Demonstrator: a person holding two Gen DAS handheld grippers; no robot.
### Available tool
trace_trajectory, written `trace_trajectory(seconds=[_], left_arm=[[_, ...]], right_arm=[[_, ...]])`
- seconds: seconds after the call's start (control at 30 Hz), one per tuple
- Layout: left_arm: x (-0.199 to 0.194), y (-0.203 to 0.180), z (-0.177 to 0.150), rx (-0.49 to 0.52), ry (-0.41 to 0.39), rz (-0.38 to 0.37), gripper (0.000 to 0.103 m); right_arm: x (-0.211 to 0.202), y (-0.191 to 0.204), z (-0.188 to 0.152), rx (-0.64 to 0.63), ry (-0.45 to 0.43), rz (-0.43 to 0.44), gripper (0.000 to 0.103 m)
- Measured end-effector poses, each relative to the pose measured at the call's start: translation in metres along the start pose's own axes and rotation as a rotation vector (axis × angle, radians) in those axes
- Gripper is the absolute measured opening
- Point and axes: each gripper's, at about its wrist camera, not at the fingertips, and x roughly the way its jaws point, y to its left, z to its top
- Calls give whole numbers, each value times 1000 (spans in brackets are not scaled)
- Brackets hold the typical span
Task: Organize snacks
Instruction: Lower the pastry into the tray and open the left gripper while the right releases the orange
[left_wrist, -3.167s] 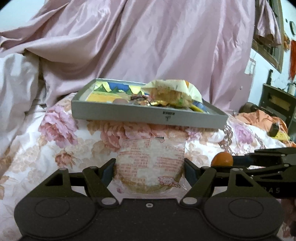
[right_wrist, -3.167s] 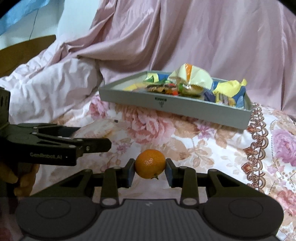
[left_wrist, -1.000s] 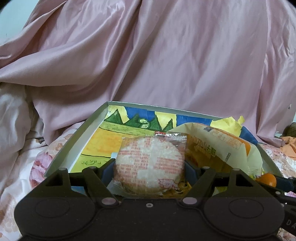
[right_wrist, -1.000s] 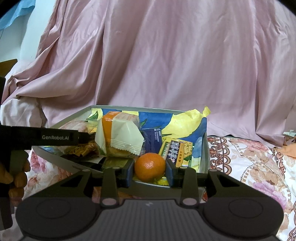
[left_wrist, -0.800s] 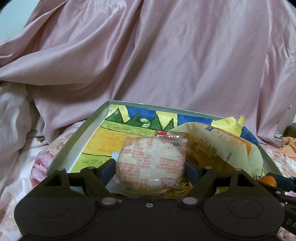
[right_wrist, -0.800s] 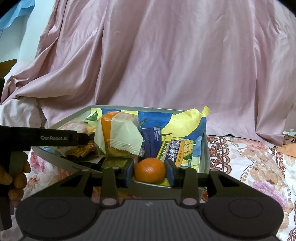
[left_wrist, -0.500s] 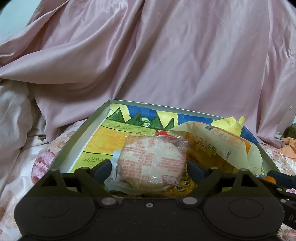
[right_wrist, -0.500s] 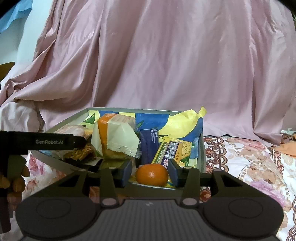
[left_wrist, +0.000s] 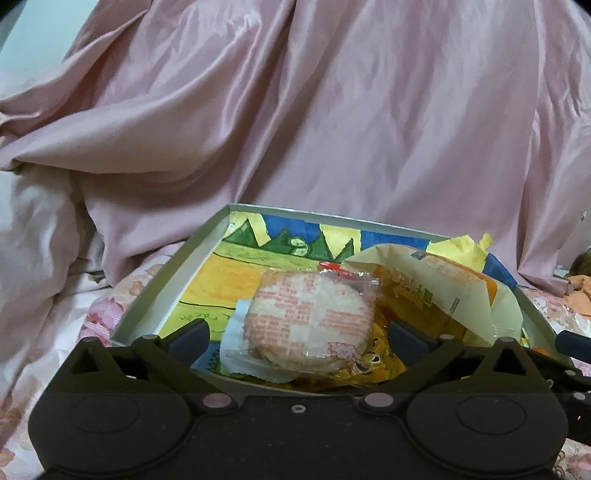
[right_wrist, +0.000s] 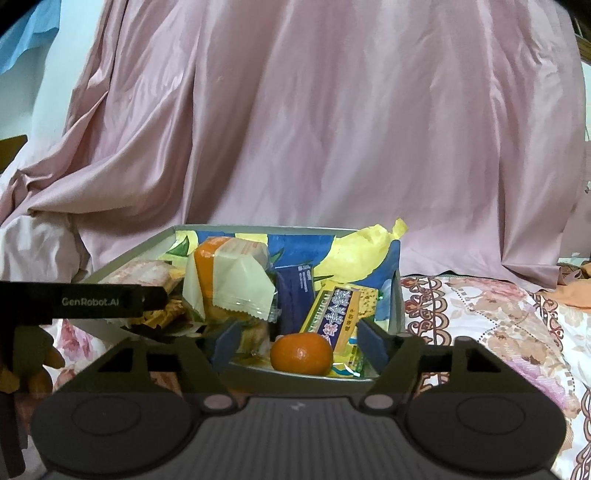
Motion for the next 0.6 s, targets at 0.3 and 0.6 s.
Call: trace_trajectory(seconds=[0.3,0.6], left_arm=[[-21,1,2,6,-51,36,102],[-51,10,2,4,-84,59,102]], right_arm=[[-14,-1,3,29,-44,-10,96],[-36,1,6,59,-99,-24,103]])
